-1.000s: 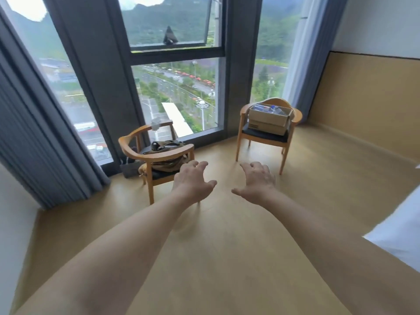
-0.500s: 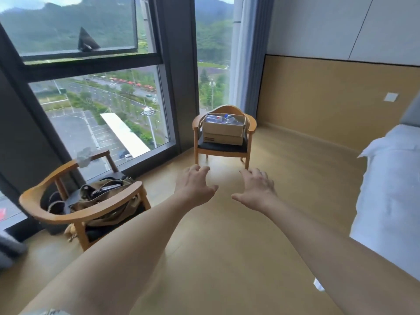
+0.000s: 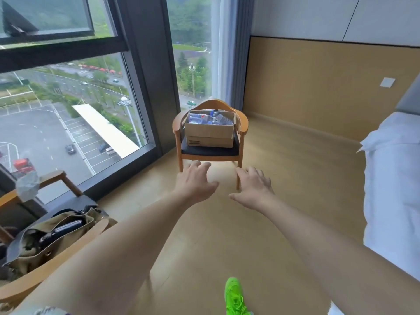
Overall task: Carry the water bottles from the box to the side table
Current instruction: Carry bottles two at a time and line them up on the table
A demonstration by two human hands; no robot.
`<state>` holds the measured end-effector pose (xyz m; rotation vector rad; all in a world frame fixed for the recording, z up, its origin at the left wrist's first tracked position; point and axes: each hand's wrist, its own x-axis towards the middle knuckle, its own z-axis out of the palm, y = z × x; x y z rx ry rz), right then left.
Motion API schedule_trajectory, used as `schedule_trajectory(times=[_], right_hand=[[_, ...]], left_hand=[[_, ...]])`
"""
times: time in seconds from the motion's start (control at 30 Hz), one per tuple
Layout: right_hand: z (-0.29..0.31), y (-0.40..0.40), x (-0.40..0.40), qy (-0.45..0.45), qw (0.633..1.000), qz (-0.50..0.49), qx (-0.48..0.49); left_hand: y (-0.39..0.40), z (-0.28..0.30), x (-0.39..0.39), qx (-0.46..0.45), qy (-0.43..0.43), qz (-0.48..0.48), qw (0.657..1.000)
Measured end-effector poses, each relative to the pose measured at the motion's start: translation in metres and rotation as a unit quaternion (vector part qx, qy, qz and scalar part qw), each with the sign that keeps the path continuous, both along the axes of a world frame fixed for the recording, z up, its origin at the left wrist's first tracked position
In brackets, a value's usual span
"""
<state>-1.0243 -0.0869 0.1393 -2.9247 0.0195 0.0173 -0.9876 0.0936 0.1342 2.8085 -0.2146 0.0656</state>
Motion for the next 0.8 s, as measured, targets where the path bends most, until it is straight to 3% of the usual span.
schedule_trajectory(times=[0.33, 0.8], right_hand=[[0.005, -0.044, 0.239, 0.007, 1.000, 0.005, 0.014], [-0.033, -0.044, 0.505, 0.048, 0.999, 0.009, 0.016]], left_hand=[[-0.038, 0.006, 0.232, 0.006, -0.027, 0.030, 0.999], [-0.037, -0.042, 0.504, -0.002, 0.026, 0.031, 0.999]])
